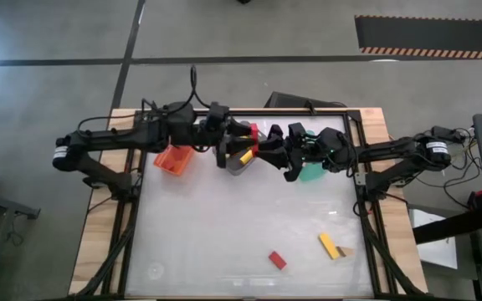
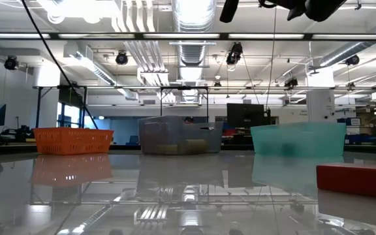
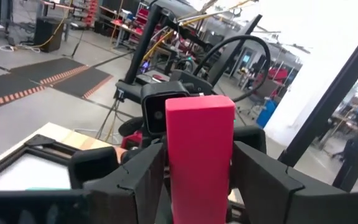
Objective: Sort & place blocks by color
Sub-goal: Put the red block into the orange bin
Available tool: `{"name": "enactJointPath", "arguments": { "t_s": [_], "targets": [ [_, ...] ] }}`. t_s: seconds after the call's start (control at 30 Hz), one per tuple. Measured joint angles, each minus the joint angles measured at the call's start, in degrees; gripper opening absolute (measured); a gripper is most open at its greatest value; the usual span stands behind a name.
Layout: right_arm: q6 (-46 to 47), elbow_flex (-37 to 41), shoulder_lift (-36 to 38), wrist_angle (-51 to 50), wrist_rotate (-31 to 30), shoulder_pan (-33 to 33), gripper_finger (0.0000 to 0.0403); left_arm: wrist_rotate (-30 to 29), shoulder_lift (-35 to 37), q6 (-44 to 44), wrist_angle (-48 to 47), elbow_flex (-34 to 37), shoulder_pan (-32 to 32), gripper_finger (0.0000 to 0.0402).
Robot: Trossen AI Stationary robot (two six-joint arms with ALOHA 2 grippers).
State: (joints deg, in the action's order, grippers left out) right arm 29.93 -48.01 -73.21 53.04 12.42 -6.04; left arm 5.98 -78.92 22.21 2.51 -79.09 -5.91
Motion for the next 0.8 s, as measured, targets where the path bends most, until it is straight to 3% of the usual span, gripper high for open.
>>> {"name": "enactJointPath", "arguments": {
  "t_s": [0.23, 0.43, 0.6, 0.8],
  "targets": [
    [0.0, 0.0, 0.0, 0.0, -0.4, 0.0, 0.0115, 0.0, -2.2, 2.9, 3.1, 0.0, 0.0, 0.0169],
    [-0.4, 0.0, 0.0, 0.0, -0.5, 0.0, 0.0115, 0.0, -2.2, 2.9, 3.2, 0.0, 0.0, 0.0121],
    [-0.4, 0.0, 0.0, -0.4, -0.6, 0.0, 0.0117, 0.0, -2.2, 3.0, 3.0, 0.0, 0.0, 0.0118],
    [1.1, 0.0, 0.4, -3.4, -0.5, 0.0, 0.0185, 0.0, -2.2, 4.7, 2.0, 0.0, 0.0, 0.0118]
  ]
}}
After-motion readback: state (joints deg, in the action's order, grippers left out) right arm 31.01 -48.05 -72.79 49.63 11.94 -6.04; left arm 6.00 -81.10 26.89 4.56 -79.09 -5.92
